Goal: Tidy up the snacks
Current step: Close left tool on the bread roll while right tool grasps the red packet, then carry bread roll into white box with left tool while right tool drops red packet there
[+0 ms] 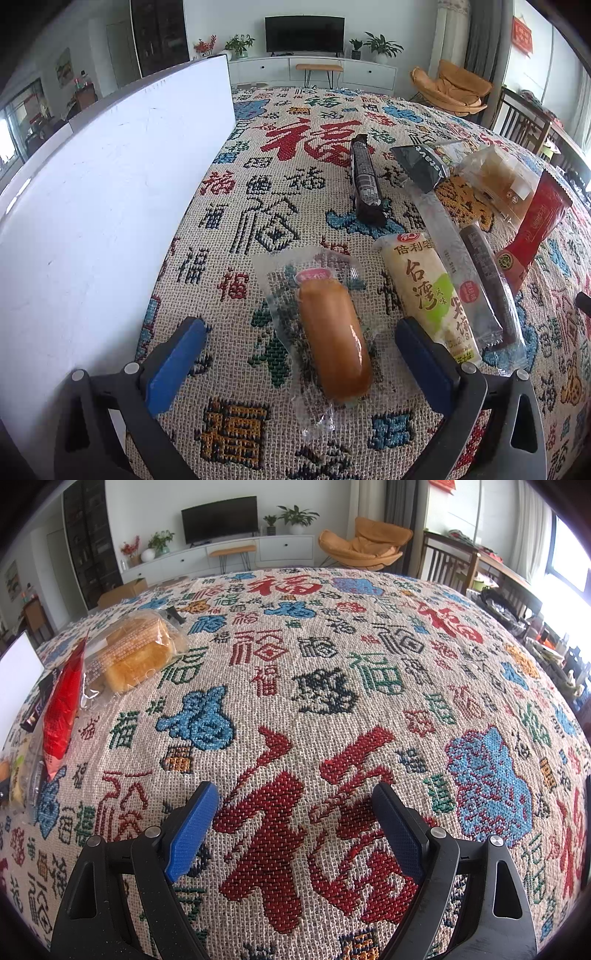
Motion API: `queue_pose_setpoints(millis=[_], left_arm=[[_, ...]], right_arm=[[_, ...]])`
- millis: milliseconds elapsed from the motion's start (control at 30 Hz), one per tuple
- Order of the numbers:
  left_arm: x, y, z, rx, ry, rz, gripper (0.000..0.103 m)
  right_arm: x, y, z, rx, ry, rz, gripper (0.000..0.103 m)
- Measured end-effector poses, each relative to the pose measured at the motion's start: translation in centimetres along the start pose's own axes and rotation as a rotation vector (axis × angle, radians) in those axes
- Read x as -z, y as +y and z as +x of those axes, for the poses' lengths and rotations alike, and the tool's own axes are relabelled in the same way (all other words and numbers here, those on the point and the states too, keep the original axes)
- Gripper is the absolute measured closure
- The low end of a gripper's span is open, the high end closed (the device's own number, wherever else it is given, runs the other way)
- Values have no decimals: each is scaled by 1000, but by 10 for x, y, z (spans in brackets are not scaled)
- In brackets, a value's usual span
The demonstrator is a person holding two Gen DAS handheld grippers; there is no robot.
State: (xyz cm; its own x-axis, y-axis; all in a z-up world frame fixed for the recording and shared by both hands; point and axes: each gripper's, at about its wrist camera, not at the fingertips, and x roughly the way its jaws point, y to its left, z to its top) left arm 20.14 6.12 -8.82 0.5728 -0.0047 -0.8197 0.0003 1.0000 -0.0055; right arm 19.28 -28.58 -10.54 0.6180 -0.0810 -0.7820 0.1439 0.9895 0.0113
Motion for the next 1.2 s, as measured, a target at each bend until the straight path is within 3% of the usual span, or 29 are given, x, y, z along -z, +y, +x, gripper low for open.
queue_pose_setpoints(millis=[333, 433, 467, 500, 600, 667, 700, 733, 833, 900, 933, 1033, 1200], left_arm=[[-1, 1, 1, 8, 7, 3, 2], [6, -5, -12, 32, -12, 35, 29], [8, -8, -15, 45, -22, 51, 47], [10, -12, -19, 51, -31, 66, 53], [10, -14, -25, 67, -60, 61, 61], [11, -9, -31, 95, -70, 25, 65], [12, -4, -36, 113, -75, -1, 74], [13, 0, -41, 124, -80, -22, 80], [20, 10, -54, 167, -78, -67, 82], [26, 11, -63, 175, -92, -57, 83], [28, 12, -66, 181, -99, -53, 83], [36, 18, -76, 228, -114, -88, 83], [43, 18, -86, 308, -131, -128, 83]], right_arm=[[-1, -1, 1, -6, 2, 3, 14], [-2, -2, 2, -15, 9, 3, 14], [-3, -2, 0, -33, 40, -4, 17], [-5, -1, -5, -65, 52, 13, 17], [-12, 16, -38, -340, -17, 99, 16], [-24, 46, -47, -491, -19, 98, 16], [-29, 62, -44, -538, -3, 84, 16], [-35, 81, -35, -560, 29, 72, 18], [-45, 114, 0, -541, 99, 95, 19], [-46, 124, 23, -571, 150, 143, 52], [-45, 125, 32, -587, 179, 164, 81], [-41, 112, 24, -606, 158, 238, 85], [-34, 92, -41, -618, 34, 119, 88]])
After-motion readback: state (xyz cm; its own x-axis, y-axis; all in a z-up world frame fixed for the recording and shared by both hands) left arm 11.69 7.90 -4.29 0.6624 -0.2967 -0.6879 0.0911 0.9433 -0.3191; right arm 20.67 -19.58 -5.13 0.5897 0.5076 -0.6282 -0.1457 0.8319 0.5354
